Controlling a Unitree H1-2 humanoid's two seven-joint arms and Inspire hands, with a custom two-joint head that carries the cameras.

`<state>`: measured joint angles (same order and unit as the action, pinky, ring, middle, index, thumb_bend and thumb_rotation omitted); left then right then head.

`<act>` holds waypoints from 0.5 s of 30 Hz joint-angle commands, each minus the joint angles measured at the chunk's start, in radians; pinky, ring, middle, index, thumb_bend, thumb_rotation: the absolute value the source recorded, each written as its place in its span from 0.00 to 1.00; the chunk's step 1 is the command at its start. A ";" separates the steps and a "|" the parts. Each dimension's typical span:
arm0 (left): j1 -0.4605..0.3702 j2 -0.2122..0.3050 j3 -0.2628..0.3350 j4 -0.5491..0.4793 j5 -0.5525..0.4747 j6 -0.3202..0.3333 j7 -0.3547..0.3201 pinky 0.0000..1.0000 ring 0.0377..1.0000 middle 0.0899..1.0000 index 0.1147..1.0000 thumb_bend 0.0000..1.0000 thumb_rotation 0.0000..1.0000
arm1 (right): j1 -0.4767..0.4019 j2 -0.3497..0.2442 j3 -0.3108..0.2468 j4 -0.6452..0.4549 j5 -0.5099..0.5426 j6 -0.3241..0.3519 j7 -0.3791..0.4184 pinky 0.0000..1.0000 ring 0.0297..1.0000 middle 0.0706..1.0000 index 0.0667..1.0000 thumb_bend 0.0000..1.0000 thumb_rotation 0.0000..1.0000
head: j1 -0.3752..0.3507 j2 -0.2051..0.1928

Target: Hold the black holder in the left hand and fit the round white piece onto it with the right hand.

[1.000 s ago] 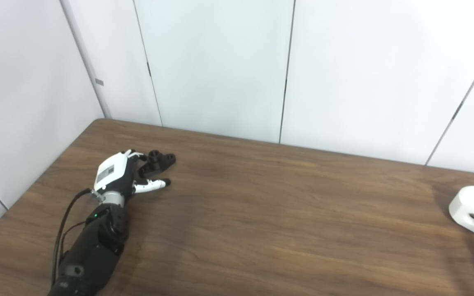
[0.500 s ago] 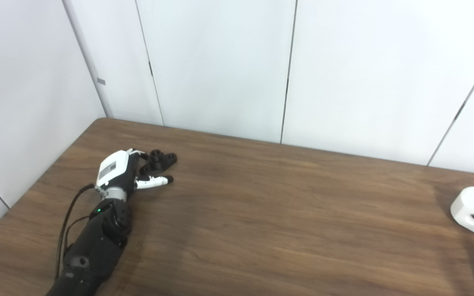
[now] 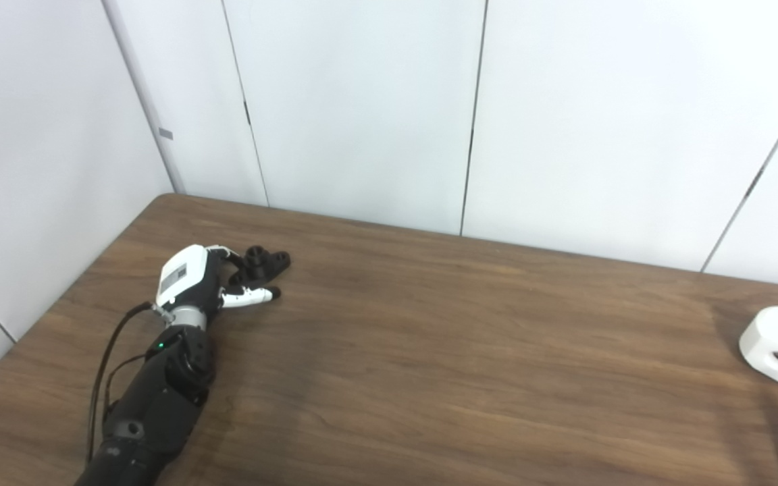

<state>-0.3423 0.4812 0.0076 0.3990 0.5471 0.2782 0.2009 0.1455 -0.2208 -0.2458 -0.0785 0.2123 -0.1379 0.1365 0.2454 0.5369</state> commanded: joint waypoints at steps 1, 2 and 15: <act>-0.033 0.018 0.020 0.006 -0.010 -0.044 0.052 0.99 0.92 0.82 0.45 0.60 0.10 | 0.037 0.036 0.016 0.022 0.019 -0.003 -0.003 1.00 0.97 0.92 0.98 0.46 1.00 | 0.000 0.001; -0.036 0.016 0.024 0.024 -0.019 -0.068 0.067 1.00 0.91 0.81 0.44 0.57 0.08 | 0.038 0.035 0.017 0.021 0.017 -0.001 -0.003 1.00 0.97 0.92 0.98 0.47 1.00 | -0.003 0.002; -0.082 -0.039 0.022 0.177 -0.047 -0.135 0.195 0.83 0.83 0.72 0.42 0.52 0.05 | 0.051 0.036 0.015 0.000 0.010 0.020 -0.007 1.00 0.97 0.91 0.98 0.49 1.00 | -0.012 0.008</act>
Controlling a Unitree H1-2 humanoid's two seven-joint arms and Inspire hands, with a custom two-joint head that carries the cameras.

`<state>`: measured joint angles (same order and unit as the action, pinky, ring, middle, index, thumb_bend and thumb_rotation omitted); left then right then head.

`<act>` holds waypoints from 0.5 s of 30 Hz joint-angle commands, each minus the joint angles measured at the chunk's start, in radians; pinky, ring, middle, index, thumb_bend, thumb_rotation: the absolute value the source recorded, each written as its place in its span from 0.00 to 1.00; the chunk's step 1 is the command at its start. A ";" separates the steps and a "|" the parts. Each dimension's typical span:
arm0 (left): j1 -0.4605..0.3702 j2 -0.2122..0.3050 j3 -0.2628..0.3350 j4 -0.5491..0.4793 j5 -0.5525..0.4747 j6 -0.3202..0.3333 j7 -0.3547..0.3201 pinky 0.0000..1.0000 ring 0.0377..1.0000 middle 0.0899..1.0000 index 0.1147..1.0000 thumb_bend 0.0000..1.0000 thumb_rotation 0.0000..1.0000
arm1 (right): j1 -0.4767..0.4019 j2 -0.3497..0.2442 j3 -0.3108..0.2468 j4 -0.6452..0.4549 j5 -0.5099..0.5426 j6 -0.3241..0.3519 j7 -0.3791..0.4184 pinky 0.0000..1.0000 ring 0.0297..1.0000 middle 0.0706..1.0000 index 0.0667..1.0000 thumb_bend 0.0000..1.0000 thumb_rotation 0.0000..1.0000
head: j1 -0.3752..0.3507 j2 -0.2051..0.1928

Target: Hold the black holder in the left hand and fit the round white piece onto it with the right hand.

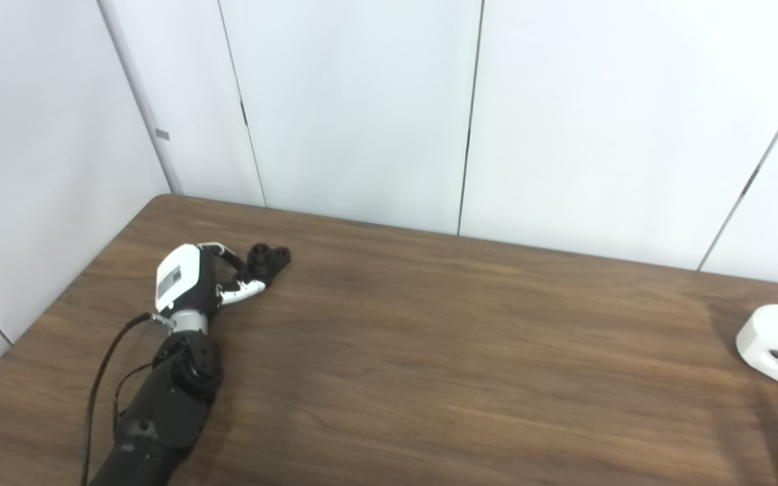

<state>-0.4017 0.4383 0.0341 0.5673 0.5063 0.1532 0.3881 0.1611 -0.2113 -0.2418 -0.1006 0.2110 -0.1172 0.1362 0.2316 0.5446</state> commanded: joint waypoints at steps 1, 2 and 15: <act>-0.025 0.002 -0.008 0.019 -0.008 -0.020 0.012 0.83 0.83 0.72 0.42 0.52 0.05 | 0.036 0.026 0.011 0.023 0.010 -0.001 -0.008 1.00 0.97 0.91 0.98 0.50 1.00 | 0.001 0.000; -0.028 0.002 -0.012 0.034 -0.010 -0.035 0.016 0.82 0.83 0.72 0.42 0.52 0.05 | 0.036 0.026 0.010 0.023 0.007 -0.003 -0.009 1.00 0.97 0.91 0.98 0.50 1.00 | 0.001 0.000; 0.024 -0.014 -0.043 -0.107 -0.045 -0.027 -0.067 0.80 0.86 0.72 0.42 0.52 0.05 | 0.034 0.027 0.019 0.024 -0.015 -0.010 -0.012 1.00 0.95 0.89 0.97 0.52 1.00 | -0.017 0.008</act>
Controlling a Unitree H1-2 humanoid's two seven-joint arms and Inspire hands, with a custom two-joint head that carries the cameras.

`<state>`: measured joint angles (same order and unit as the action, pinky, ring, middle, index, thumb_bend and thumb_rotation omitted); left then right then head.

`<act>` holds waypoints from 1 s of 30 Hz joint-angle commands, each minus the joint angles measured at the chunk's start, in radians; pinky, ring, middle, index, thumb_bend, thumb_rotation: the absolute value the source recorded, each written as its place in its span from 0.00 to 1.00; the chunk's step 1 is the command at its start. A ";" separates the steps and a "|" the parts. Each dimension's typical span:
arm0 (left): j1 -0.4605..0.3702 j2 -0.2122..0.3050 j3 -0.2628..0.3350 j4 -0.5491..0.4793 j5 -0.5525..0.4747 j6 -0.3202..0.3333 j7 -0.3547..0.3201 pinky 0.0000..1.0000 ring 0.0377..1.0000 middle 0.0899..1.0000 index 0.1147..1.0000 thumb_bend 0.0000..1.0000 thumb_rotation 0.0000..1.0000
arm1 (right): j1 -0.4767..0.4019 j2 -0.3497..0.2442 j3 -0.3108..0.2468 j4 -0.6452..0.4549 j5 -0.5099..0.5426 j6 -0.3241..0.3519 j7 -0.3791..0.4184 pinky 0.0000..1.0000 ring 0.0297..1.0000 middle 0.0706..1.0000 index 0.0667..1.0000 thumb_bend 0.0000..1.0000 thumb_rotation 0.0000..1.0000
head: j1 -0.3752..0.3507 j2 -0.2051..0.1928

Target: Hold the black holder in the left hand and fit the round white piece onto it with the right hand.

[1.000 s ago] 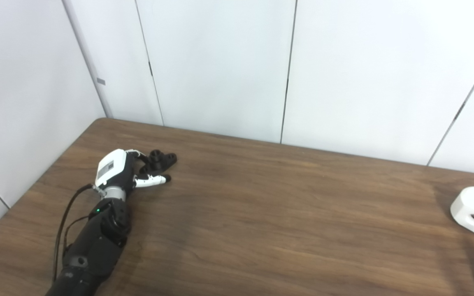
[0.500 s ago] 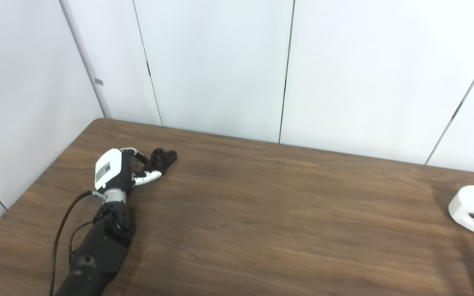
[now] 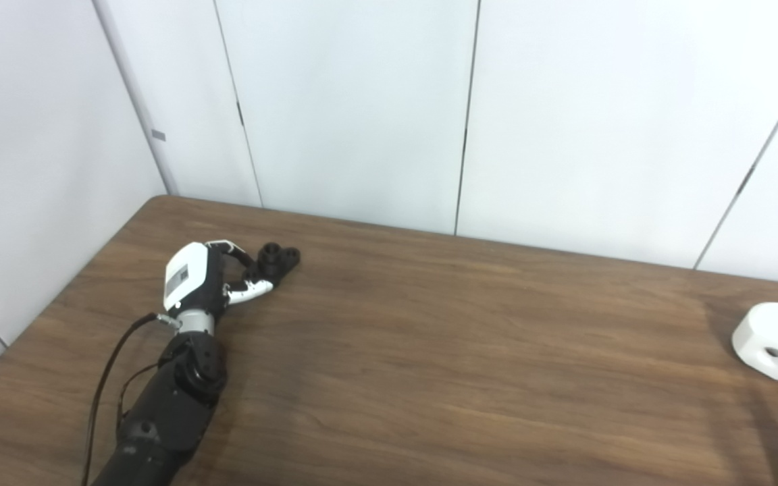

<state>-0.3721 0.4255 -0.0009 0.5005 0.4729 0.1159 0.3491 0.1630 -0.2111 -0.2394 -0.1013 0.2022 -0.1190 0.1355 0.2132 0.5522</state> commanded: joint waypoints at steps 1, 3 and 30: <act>0.004 -0.002 -0.012 -0.063 -0.012 0.012 -0.041 0.80 0.87 0.73 0.42 0.52 0.05 | 0.032 0.028 0.018 0.022 -0.010 -0.007 -0.014 1.00 0.95 0.89 0.96 0.52 1.00 | -0.002 0.001; 0.023 -0.002 -0.023 -0.106 -0.007 0.011 -0.067 0.78 0.86 0.75 0.42 0.52 0.05 | 0.032 0.032 0.018 0.018 -0.014 -0.003 -0.018 1.00 0.95 0.88 0.96 0.54 0.99 | -0.006 0.003; 0.198 0.003 -0.263 -0.617 0.008 0.043 -0.553 0.80 0.88 0.75 0.42 0.52 0.05 | 0.034 0.086 0.066 -0.066 -0.064 0.031 -0.048 1.00 0.91 0.88 0.93 0.59 0.88 | -0.173 0.104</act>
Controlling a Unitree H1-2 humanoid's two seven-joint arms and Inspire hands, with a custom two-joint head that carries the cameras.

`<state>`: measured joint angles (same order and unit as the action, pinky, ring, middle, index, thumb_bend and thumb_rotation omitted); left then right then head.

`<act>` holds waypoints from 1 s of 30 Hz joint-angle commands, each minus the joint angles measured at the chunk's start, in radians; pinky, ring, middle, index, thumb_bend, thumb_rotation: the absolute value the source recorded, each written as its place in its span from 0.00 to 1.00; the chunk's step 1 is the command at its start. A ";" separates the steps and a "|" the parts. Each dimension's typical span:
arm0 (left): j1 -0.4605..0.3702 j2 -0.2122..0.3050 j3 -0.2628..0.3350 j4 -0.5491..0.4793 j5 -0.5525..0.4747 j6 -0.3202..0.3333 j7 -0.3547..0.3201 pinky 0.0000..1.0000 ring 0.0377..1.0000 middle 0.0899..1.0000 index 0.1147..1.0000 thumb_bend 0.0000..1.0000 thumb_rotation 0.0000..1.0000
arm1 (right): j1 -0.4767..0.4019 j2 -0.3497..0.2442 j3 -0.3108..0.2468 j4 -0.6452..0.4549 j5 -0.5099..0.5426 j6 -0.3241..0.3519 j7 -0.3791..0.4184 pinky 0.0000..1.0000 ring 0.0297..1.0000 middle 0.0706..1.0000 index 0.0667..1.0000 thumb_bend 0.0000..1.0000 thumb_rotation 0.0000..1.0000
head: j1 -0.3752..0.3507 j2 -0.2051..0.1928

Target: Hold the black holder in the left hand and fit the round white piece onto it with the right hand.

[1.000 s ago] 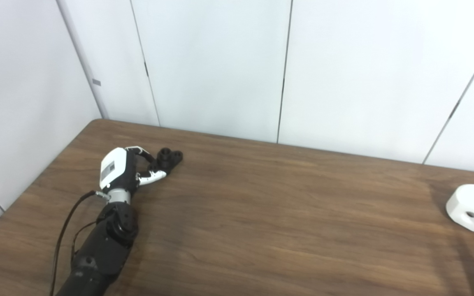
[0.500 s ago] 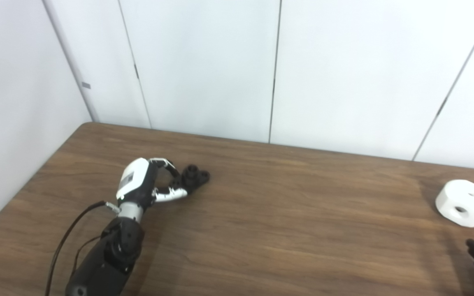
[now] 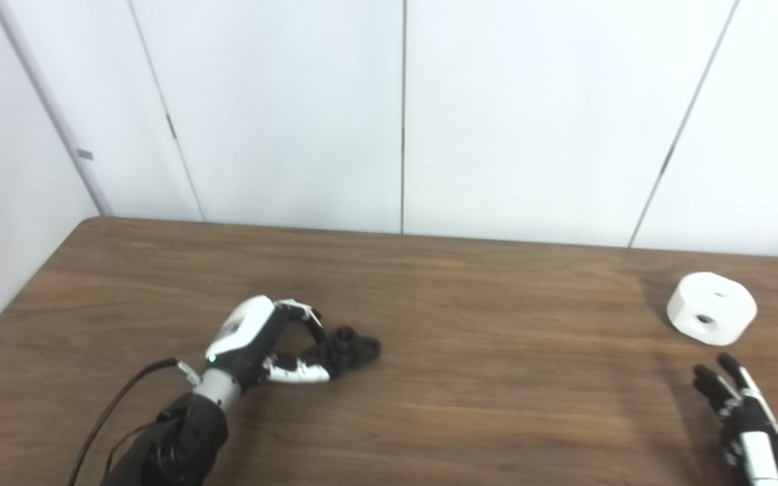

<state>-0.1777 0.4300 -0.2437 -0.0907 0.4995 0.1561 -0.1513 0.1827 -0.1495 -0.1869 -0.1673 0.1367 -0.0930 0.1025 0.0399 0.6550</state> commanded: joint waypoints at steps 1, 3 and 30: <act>0.007 -0.004 -0.031 -0.047 -0.031 0.011 -0.081 0.79 0.88 0.75 0.42 0.52 0.05 | 0.014 0.028 0.018 -0.009 -0.006 0.011 -0.018 1.00 0.91 0.88 0.93 0.59 0.88 | -0.007 0.009; 0.011 -0.010 -0.055 -0.085 -0.051 0.029 -0.135 0.80 0.88 0.76 0.42 0.52 0.05 | 0.015 0.032 0.024 -0.021 -0.012 0.023 -0.021 1.00 0.91 0.88 0.94 0.57 0.89 | -0.012 0.014; 0.118 -0.083 -0.292 -0.172 0.204 -0.082 -0.148 0.90 0.87 0.77 0.42 0.52 0.05 | 0.020 0.054 0.124 -0.158 -0.048 0.147 -0.095 1.00 0.91 0.88 0.95 0.53 0.91 | -0.125 0.111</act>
<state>-0.0791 0.3367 -0.5161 -0.2895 0.6722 0.0747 -0.2767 0.1845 -0.1239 -0.0642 -0.2810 0.0883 0.0711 0.0117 -0.0844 0.7654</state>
